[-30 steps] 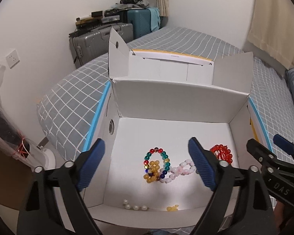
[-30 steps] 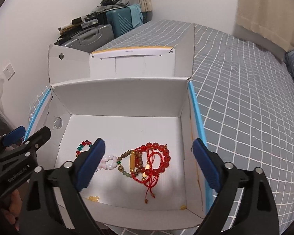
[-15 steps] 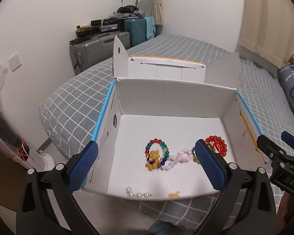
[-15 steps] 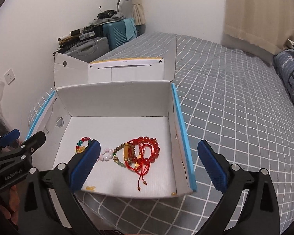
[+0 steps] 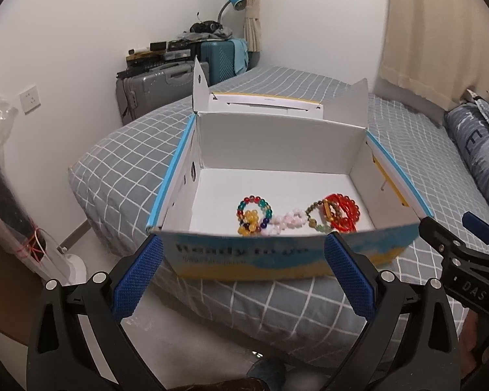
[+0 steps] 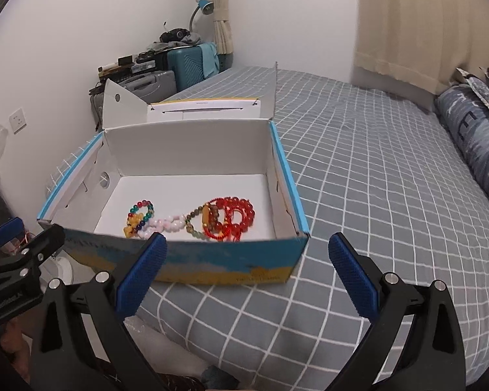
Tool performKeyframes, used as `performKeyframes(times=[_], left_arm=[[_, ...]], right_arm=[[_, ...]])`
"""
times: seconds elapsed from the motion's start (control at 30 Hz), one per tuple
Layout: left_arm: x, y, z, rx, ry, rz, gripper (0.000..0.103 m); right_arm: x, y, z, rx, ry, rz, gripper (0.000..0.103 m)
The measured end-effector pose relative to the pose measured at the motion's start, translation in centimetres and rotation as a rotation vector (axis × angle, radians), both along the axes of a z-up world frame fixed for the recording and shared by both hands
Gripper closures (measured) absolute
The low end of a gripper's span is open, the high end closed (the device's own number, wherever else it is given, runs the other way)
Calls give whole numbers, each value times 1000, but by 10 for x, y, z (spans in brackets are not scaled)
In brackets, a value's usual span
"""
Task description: Organize jewelry
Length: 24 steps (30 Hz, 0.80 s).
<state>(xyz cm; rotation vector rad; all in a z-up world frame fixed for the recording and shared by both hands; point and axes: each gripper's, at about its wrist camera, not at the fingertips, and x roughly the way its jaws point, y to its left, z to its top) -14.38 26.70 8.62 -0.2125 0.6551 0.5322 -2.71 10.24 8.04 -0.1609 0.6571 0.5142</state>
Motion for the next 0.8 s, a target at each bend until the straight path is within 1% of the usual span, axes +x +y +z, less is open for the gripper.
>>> performKeyframes(times=[0.13, 0.27, 0.63, 0.73, 0.8], left_arm=[[-12, -11, -5, 7, -29, -6, 6], [-11, -16, -12, 3, -15, -21, 6], [-8, -17, -14, 15, -14, -22, 6], [-9, -17, -12, 20, -19, -22, 6], [-9, -20, -12, 40, -8, -15, 6]], right_arm=[[-10, -7, -8, -6, 3, -6, 8], [-15, -9, -12, -14, -1, -7, 8], [-19, -8, -12, -19, -16, -10, 8], [-19, -8, -13, -18, -17, -11, 8], [-19, -8, -13, -18, -17, -10, 8]])
